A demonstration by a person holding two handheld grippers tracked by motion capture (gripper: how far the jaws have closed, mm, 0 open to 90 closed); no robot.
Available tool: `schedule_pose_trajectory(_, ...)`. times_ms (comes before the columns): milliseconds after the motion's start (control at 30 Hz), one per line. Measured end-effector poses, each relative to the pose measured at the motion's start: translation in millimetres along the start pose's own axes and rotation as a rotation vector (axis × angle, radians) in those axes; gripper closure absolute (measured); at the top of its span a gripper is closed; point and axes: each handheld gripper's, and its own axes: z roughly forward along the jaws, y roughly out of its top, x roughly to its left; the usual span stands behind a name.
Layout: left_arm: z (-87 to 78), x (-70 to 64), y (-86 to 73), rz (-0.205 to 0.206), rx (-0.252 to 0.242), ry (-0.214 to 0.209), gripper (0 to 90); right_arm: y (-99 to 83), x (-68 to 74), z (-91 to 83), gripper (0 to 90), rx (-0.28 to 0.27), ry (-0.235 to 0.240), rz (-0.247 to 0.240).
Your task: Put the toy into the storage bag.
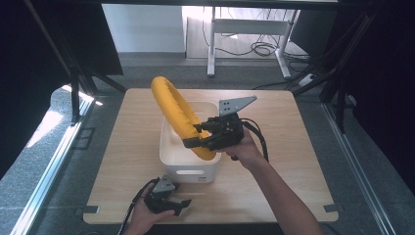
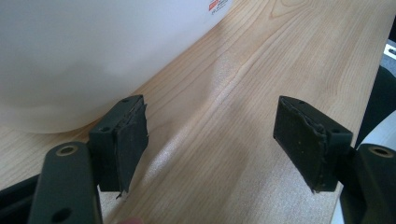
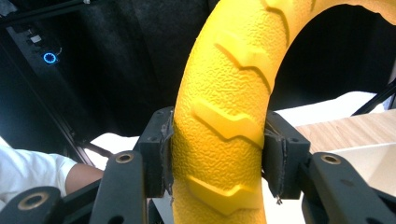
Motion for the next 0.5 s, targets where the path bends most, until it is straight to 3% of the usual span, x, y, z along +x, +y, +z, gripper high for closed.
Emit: schedule_pose_trajectory(500, 0.5, 0.0, -0.1, 0.004, 0.003, 0.003, 26.1, -18.0, -14.9, 8.7, 50.7, 0.052, 0.001, 0.051)
